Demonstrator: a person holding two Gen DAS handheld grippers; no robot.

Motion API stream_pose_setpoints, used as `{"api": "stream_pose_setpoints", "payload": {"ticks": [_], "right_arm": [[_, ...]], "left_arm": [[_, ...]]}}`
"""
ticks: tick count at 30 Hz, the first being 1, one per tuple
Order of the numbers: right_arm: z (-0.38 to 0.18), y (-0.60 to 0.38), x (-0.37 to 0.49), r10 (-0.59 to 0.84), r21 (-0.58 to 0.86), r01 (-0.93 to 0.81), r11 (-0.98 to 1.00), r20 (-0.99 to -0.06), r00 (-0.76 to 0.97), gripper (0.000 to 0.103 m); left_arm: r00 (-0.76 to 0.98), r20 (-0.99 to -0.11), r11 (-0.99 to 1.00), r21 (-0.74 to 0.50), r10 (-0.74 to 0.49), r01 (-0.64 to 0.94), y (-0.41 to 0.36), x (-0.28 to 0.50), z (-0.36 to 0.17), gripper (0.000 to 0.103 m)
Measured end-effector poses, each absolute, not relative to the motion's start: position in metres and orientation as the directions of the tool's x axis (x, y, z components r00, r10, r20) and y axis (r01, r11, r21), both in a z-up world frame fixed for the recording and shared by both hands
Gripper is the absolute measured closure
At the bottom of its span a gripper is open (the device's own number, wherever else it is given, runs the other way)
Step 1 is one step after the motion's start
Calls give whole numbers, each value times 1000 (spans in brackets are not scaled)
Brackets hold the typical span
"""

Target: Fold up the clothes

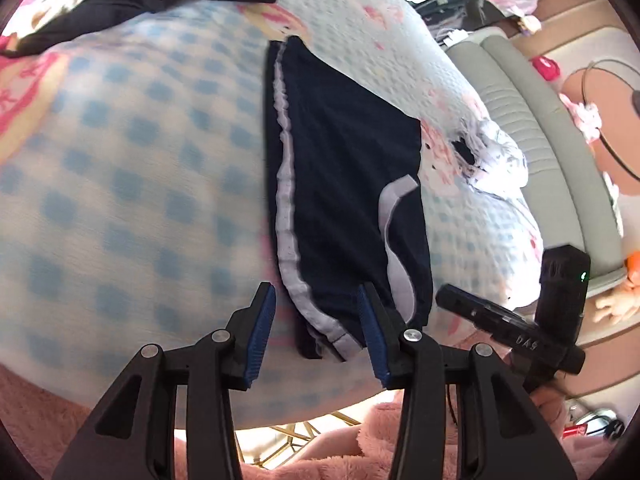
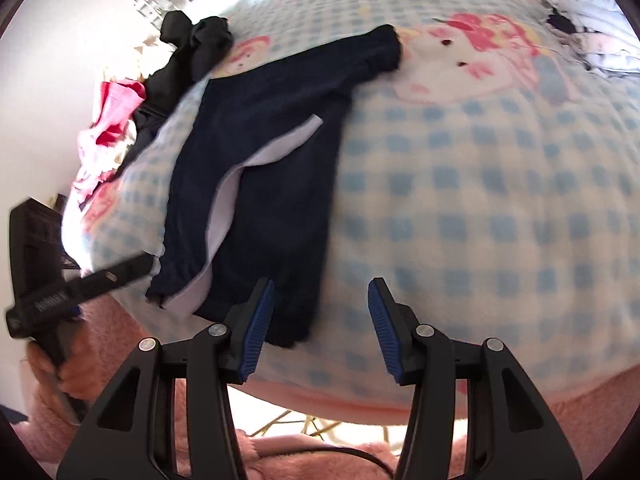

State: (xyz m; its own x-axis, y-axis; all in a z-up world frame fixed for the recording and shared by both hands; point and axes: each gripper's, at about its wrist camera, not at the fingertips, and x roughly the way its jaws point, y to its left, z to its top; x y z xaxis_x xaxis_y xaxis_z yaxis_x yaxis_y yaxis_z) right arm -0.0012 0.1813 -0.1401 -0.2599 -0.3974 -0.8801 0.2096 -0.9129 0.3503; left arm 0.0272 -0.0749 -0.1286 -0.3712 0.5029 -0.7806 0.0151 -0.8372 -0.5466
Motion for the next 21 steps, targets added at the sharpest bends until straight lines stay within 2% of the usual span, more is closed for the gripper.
{"api": "stream_pose_setpoints", "payload": {"ticks": [3, 5, 10, 11, 14, 15, 18, 21], "right_arm": [[-151, 178, -2, -375, 333, 207, -920, -901, -218, 53], [-156, 179, 2, -387, 350, 203, -915, -902, -191, 53], [-169, 182, 5, -541, 514, 196, -835, -831, -127, 53], [-172, 180, 5, -548, 521, 195, -831, -827, -123, 53], [-172, 175, 7, -553, 520, 220, -825, -824, -125, 68], [-171, 172, 9, -547, 510, 236, -827, -827, -132, 70], [-162, 163, 15, -539, 487, 283, -826, -830, -145, 70], [-170, 163, 8, -524, 480, 249, -841, -838, -155, 66]], "left_arm": [[-347, -828, -880, -475, 440, 17, -69, 26, -134, 59], [-347, -811, -861, -508, 472, 15, -73, 27, -135, 59], [-318, -760, -794, -607, 567, 33, -81, 29, -151, 54], [-320, -761, -795, -605, 564, 36, -80, 30, -152, 54], [-330, -757, -794, -607, 564, 35, -78, 32, -152, 60], [-334, -749, -788, -615, 573, 29, -77, 32, -151, 63], [-345, -724, -769, -639, 597, 9, -76, 33, -147, 60], [-317, -708, -740, -672, 631, 29, -75, 30, -159, 56]]}}
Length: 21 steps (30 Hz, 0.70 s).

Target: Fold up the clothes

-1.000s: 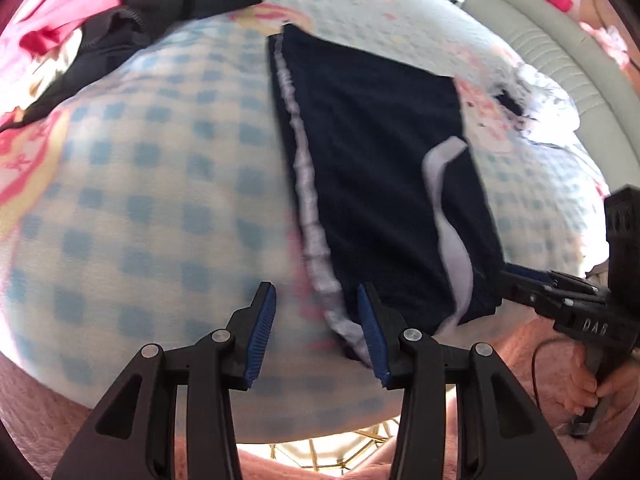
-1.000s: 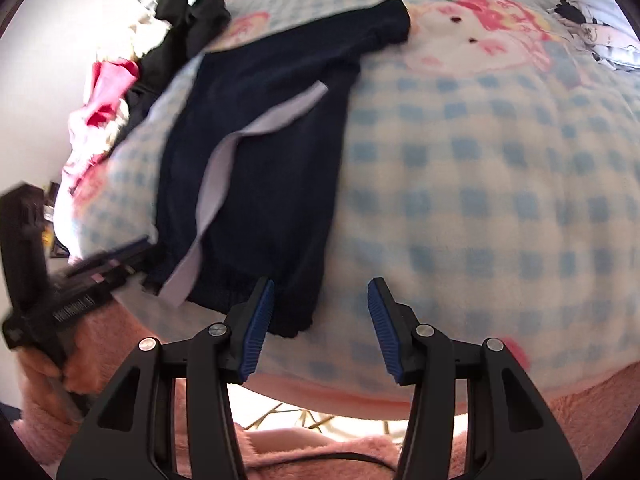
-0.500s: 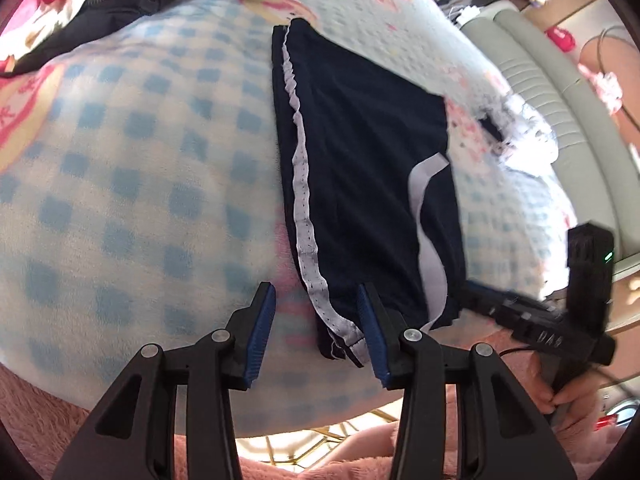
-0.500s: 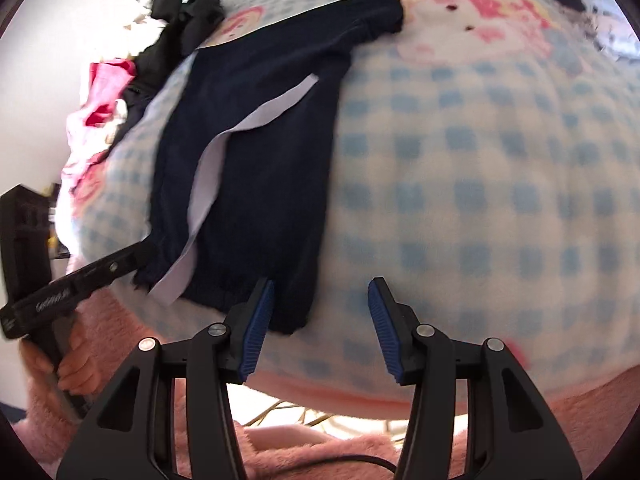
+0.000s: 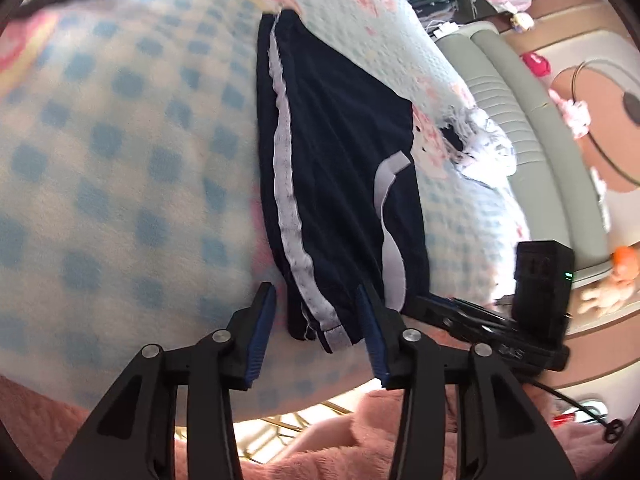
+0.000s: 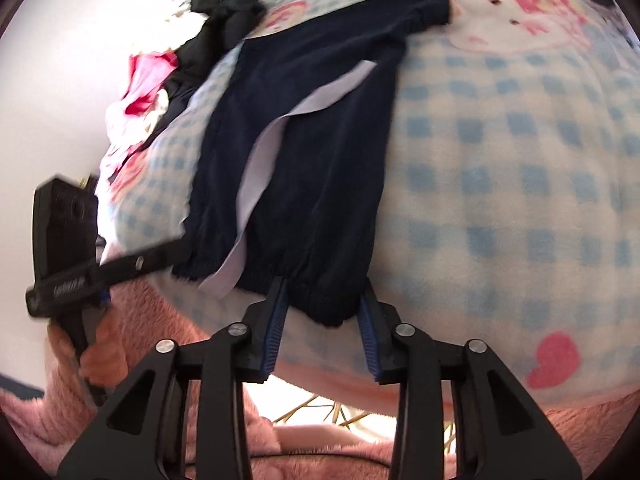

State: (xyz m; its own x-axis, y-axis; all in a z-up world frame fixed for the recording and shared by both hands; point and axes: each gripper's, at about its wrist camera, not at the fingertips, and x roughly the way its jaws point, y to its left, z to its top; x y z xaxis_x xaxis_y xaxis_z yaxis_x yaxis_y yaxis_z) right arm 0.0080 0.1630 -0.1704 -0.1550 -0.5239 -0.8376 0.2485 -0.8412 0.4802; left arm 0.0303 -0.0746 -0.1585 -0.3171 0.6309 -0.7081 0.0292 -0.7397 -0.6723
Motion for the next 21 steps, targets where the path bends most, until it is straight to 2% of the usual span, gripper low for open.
{"api": "stream_pose_setpoints", "payload": {"ticks": [2, 3, 4, 5, 6, 10, 17, 21], "right_arm": [[-181, 163, 2, -533, 500, 215, -839, -834, -141, 67], [-180, 161, 4, -538, 502, 229, -834, -831, -139, 72], [-178, 160, 6, -543, 503, 245, -829, -828, -137, 76], [-169, 160, 10, -556, 507, 270, -818, -818, -148, 85], [-161, 161, 15, -569, 511, 296, -807, -807, -159, 85], [-135, 169, 31, -599, 524, 330, -785, -778, -189, 85], [-167, 165, 31, -565, 524, 252, -814, -814, -131, 85], [-145, 165, 32, -594, 533, 300, -791, -786, -170, 85]], "left_arm": [[-309, -728, -756, -653, 612, 41, -69, 28, -165, 60], [-315, -741, -772, -635, 594, 38, -67, 28, -164, 71], [-329, -741, -779, -626, 586, 22, -66, 30, -158, 74], [-346, -735, -783, -621, 583, 1, -66, 33, -151, 78], [-362, -730, -788, -616, 580, -19, -67, 36, -143, 80], [-380, -706, -771, -636, 597, -32, -74, 46, -129, 80], [-329, -722, -760, -650, 608, 21, -83, 48, -151, 80], [-357, -699, -753, -657, 620, -21, -83, 51, -134, 80]]}}
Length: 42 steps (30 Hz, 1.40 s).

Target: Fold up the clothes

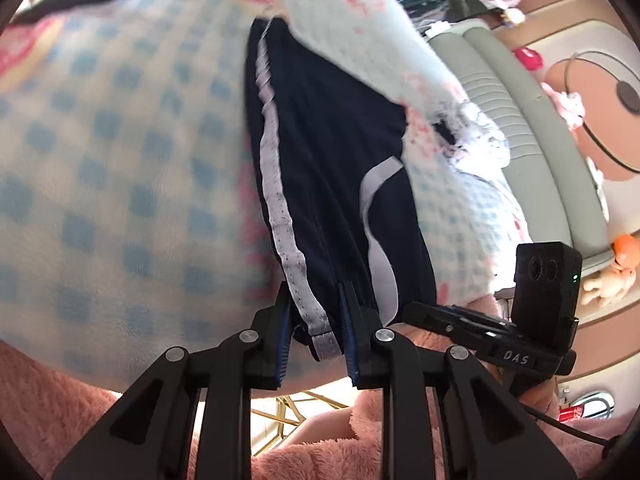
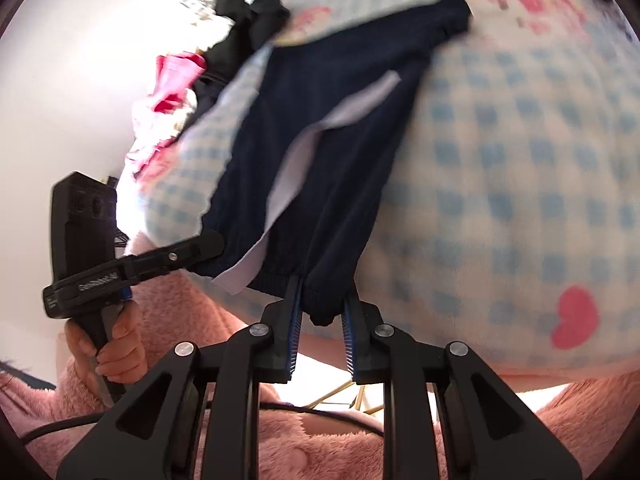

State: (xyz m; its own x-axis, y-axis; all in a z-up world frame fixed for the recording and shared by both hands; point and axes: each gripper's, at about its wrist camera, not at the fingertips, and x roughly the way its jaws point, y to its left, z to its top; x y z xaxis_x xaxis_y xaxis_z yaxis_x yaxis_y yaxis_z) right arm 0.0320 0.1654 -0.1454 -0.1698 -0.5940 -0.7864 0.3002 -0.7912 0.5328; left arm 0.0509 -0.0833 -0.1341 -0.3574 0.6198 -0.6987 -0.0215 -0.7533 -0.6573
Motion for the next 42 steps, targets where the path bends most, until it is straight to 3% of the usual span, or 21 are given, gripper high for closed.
{"api": "stream_pose_setpoints", "payload": {"ticks": [6, 8, 10, 11, 12, 14, 16, 18, 22, 26, 29, 34, 40, 42], "right_arm": [[-134, 181, -10, -712, 689, 180, -702, -684, -158, 84], [-121, 175, -34, -692, 663, 199, -721, -688, -216, 82], [-108, 170, -58, -669, 632, 219, -743, -691, -274, 75], [-106, 168, -72, -659, 631, 200, -750, -687, -305, 67], [-102, 168, -81, -618, 599, 176, -781, -700, -358, 66], [-95, 170, -95, -540, 540, 138, -830, -719, -437, 64], [-89, 168, -99, -567, 566, 154, -810, -689, -452, 59], [-91, 169, -98, -566, 546, 187, -817, -694, -446, 41], [-113, 154, -99, -500, 434, 250, -866, -779, -379, 41], [-130, 140, -97, -518, 427, 314, -848, -794, -318, 41], [-147, 130, -102, -447, 358, 304, -883, -839, -309, 42], [-155, 141, -112, -503, 453, 223, -863, -809, -305, 42], [-161, 127, -121, -501, 421, 304, -855, -822, -270, 43], [-164, 123, -117, -496, 403, 335, -852, -827, -266, 73]], "left_arm": [[-448, -628, -695, -719, 636, 22, -95, 23, -116, 80], [-467, -611, -692, -722, 640, -3, -95, -1, -106, 80], [-488, -585, -680, -733, 648, -23, -98, -28, -100, 79], [-495, -571, -669, -743, 655, -26, -101, -41, -98, 72], [-518, -573, -679, -734, 635, -20, -104, -50, -96, 61], [-585, -580, -720, -693, 567, -11, -104, -60, -87, 57], [-631, -540, -742, -665, 557, -87, -103, -55, -75, 53], [-639, -555, -775, -623, 533, -105, -104, -52, -77, 50], [-579, -652, -832, -548, 490, -87, -101, -60, -104, 52], [-560, -678, -859, -494, 477, -134, -88, -66, -111, 52], [-552, -701, -880, -450, 452, -151, -78, -73, -114, 52], [-567, -680, -880, -425, 466, -213, -70, -84, -113, 52], [-519, -717, -883, -422, 465, -207, -66, -99, -134, 53], [-482, -758, -897, -397, 440, -194, -63, -100, -143, 53]]}}
